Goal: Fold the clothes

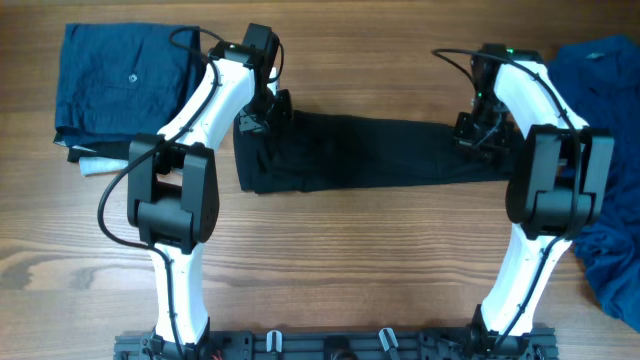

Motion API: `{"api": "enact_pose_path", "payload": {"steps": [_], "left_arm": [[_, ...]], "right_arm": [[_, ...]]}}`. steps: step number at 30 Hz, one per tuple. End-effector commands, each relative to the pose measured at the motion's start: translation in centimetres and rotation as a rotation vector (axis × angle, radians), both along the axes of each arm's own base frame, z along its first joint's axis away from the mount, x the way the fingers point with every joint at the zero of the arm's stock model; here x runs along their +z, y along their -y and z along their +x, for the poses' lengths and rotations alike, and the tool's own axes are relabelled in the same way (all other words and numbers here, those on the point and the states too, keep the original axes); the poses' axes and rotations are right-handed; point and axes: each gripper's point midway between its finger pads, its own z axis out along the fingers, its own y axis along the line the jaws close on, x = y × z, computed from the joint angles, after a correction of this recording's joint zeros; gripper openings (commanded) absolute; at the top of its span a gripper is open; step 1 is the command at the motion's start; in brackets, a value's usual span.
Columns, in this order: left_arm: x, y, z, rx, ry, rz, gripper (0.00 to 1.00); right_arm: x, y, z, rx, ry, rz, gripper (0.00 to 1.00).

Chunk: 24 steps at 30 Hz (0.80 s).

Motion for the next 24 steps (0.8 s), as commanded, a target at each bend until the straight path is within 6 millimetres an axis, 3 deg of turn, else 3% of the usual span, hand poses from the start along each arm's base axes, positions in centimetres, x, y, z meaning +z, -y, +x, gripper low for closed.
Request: {"api": "enact_pose_path", "payload": {"steps": [1,4,10,13,15,18,20,24], "left_arm": [[-0.6,-0.4,0.0,0.004,-0.009,0.015,0.20],[-0.6,-0.4,0.0,0.003,-0.009,0.015,0.20],[-0.6,-0.5,0.0,0.004,-0.009,0.016,0.19],[-0.6,-0.8,-0.1,0.010,-0.015,0.017,0.19],[-0.6,-1.0,0.1,0.017,-0.012,0.016,0.19],[-0.6,-1.2,0.4,0.027,-0.002,0.013,0.19],[-0.6,-1.2,0.5,0.028,0.001,0.012,0.19],[-0.6,-1.2,0.4,0.027,-0.003,0.014,0.19]], "right_arm": [[0.7,1.8,-2.2,-0.033,-0.068,-0.026,0.04],[1.0,2.8,-3.5,-0.069,-0.111,-0.021,0.04],[0.3,4.0,-3.3,-0.082,-0.085,-0.040,0.04],[3.5,4.0,-2.6,-0.085,-0.045,-0.036,0.04],[7.9,4.3,-0.6,-0.087,0.095,-0.052,0.05],[12.5,4.4,0.8,-0.092,0.262,-0.065,0.04],[13.6,3.9,1.3,-0.094,0.319,-0.037,0.04],[13.1,2.1,3.1,-0.062,0.377,0.081,0.04]]}}
